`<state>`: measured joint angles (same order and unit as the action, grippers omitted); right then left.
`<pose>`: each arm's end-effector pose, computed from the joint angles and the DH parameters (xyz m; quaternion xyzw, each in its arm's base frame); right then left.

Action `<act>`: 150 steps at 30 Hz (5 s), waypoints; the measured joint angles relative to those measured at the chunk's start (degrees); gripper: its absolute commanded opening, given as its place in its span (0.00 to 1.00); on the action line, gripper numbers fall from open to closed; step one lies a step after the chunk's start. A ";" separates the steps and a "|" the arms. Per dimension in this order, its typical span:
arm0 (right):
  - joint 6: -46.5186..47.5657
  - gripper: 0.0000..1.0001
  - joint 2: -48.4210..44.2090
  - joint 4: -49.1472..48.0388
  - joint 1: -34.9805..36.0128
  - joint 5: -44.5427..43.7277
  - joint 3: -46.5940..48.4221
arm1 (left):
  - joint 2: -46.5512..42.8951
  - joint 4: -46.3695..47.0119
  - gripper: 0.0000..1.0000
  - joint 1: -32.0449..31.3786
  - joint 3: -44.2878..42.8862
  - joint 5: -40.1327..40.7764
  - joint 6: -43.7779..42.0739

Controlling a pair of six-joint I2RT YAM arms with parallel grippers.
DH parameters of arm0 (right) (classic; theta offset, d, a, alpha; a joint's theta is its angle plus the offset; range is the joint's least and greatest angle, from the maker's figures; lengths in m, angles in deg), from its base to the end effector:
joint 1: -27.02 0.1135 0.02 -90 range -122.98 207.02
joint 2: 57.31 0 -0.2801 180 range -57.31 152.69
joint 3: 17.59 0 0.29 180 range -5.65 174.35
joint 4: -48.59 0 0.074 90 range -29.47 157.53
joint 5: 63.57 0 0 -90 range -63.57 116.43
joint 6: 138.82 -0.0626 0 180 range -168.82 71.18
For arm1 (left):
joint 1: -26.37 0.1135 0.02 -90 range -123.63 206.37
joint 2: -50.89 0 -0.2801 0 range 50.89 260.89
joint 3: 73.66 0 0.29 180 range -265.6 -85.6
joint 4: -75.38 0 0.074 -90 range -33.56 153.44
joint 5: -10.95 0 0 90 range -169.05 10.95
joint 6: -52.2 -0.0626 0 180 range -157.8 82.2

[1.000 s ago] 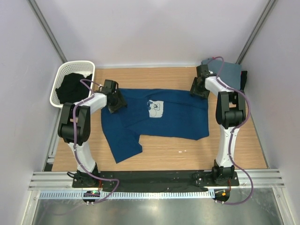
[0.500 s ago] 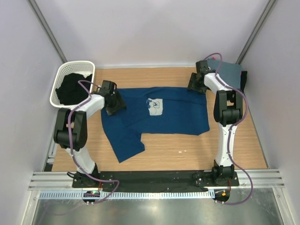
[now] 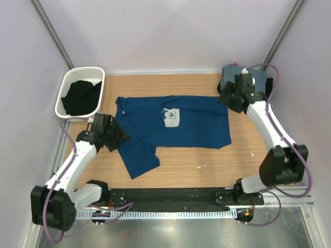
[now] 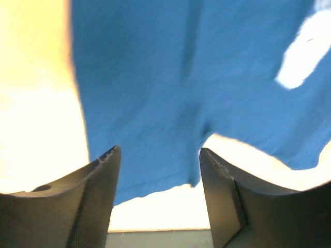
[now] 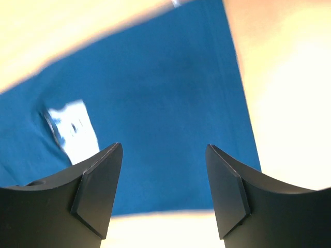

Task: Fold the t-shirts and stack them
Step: Fold the tshirt

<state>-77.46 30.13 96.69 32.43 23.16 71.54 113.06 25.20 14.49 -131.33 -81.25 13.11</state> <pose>0.3901 0.0334 0.3030 0.1972 0.9070 0.0833 0.3626 0.2513 -0.0553 0.2270 -0.3128 0.8999 -0.1736 0.2494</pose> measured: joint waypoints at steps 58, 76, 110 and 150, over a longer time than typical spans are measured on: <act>-12.35 0.42 -14.82 0.42 0.00 -8.00 -37.24 | -12.11 -10.45 0.00 -29.18 22.47 9.90 38.56; -10.47 0.06 -5.95 -8.85 0.00 -9.73 -35.58 | -14.62 -11.58 0.00 -29.24 21.66 11.74 37.38; -7.98 0.58 -8.33 7.69 0.00 -11.06 -30.64 | -16.06 -12.20 0.00 -29.24 21.20 13.60 36.85; -12.68 0.41 -11.10 -1.22 0.00 -12.13 -38.56 | -14.75 -12.55 0.00 -29.27 19.28 14.80 34.01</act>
<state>-90.14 19.03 95.46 32.43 11.03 32.99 98.31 12.65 -14.77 -112.06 -66.45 47.12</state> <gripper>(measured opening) 0.417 0.006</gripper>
